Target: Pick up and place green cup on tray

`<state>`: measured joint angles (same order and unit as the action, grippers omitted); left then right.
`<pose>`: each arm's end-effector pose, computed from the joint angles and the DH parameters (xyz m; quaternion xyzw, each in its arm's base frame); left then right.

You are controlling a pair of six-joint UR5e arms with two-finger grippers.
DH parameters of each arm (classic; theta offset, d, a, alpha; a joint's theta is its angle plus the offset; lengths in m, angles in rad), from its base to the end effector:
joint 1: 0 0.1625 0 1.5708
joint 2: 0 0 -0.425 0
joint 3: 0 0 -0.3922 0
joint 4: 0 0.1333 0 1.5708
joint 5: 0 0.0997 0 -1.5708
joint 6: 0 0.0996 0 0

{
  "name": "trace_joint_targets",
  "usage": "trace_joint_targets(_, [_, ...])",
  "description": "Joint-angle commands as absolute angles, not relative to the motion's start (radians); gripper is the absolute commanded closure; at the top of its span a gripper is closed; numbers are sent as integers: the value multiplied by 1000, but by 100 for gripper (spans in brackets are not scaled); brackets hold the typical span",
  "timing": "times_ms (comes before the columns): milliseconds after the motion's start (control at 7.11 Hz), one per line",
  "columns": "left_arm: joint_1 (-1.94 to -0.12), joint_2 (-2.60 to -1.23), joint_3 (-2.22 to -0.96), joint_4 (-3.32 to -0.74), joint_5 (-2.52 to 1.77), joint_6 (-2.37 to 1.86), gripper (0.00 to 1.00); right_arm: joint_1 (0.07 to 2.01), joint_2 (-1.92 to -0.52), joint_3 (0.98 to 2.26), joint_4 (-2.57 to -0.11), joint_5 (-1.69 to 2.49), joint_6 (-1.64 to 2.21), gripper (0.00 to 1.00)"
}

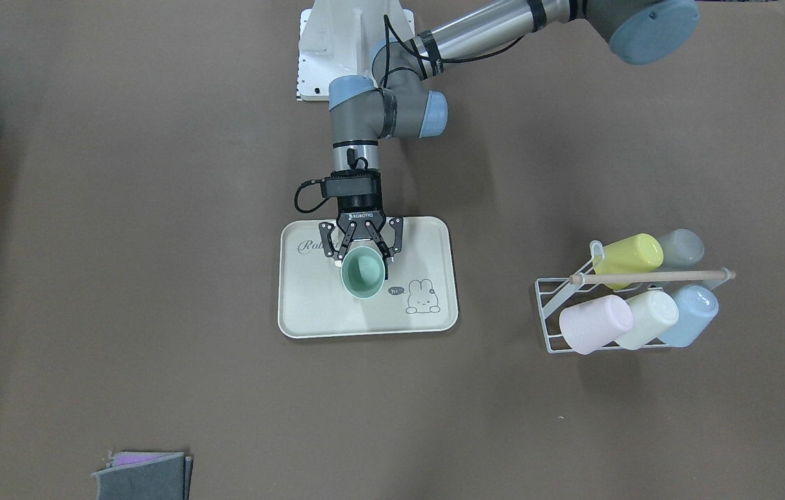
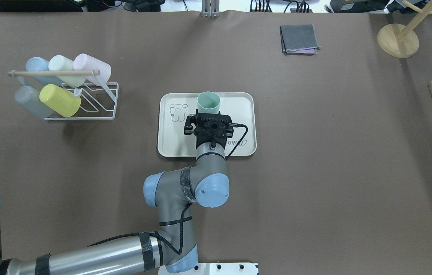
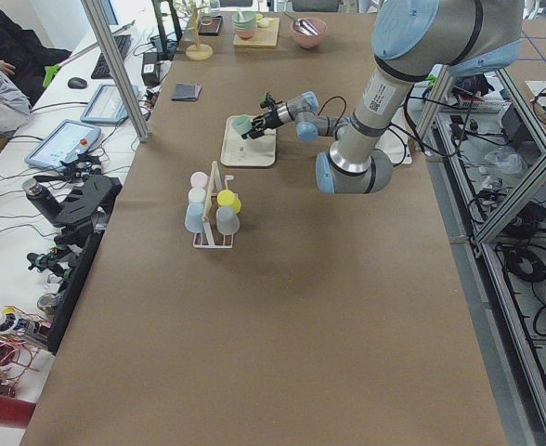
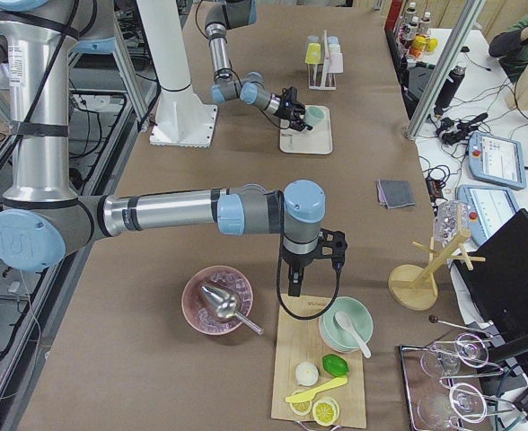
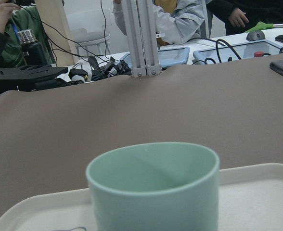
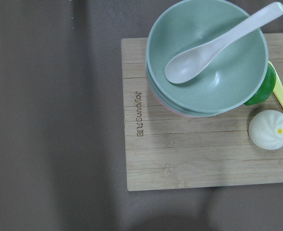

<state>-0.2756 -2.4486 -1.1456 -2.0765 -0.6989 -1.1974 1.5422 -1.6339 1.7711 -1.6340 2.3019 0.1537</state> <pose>0.7026 -0.4165 0.2178 0.4884 0.2766 -0.1551 0.8129 0.0534 -0.4683 0.5996 0.0019 -0.3589 0.0451 0.9323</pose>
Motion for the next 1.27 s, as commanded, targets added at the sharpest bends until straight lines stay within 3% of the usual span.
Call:
trace_joint_targets(0, [-276,-2453,-1132,-2077,-699,-1198,83,1542,-1640,1763,-1634,2304,153,0])
trace_joint_targets(1126, [-265,-2459,-1127,-2079,-703,-1250,83,1543,-1644,1776,-1634,2306,152,0])
